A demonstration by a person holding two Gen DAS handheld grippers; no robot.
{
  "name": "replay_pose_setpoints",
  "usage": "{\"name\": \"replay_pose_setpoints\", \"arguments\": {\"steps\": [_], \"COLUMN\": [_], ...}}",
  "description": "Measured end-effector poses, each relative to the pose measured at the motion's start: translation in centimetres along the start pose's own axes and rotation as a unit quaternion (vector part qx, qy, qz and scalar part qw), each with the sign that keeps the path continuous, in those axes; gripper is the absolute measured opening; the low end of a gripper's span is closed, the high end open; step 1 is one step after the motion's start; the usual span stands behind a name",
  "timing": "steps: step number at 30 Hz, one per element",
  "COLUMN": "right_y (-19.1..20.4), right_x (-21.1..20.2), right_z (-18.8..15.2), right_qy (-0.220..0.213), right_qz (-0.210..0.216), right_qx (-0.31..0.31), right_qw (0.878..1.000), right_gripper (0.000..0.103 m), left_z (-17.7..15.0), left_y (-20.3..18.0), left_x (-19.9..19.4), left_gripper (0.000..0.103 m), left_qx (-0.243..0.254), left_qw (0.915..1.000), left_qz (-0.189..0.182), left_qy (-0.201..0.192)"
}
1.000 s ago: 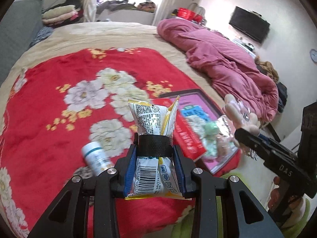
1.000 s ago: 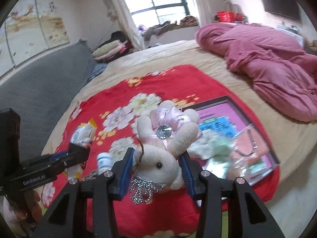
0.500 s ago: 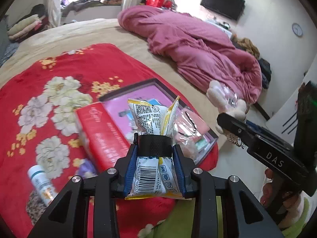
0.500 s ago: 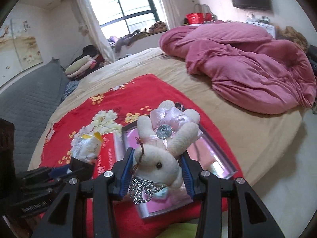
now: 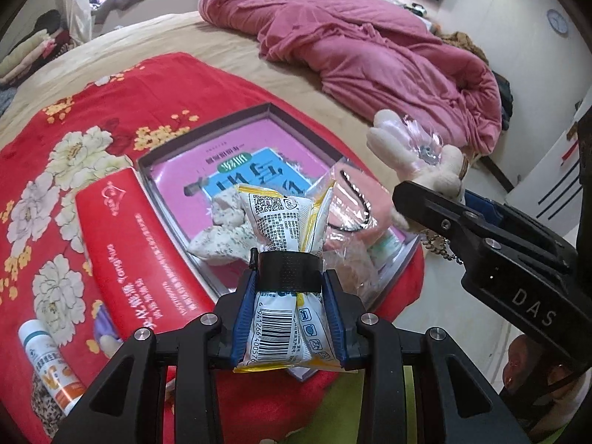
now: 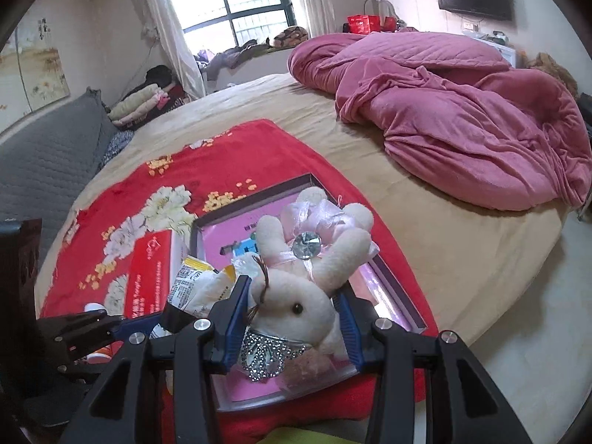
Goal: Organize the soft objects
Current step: 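Lift the snack packet and plush bunny and carry them over the tray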
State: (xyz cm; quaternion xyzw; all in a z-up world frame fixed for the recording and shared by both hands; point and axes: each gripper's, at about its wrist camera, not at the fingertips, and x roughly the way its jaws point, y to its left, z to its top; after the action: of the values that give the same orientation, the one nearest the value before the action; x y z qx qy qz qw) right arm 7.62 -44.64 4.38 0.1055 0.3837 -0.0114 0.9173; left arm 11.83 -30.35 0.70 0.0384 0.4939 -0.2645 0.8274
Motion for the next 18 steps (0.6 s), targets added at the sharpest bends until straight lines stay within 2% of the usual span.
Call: {"name": "replay_pose_setpoints", "arguments": {"steps": [18], "right_y": [-1.2], "right_x": [5.0], "right_z": [-0.7], "right_qy": [0.043], "right_qz": [-0.007], "right_qx": [-0.001], "right_qw": [0.999], "right_gripper": [0.045], "left_z": [-0.4], "left_y": [0.3], "left_x": [3.8], "left_gripper": [0.037], "left_qx": [0.005], "left_qw": [0.9994], "left_qz": [-0.010], "left_qy": [0.032]}}
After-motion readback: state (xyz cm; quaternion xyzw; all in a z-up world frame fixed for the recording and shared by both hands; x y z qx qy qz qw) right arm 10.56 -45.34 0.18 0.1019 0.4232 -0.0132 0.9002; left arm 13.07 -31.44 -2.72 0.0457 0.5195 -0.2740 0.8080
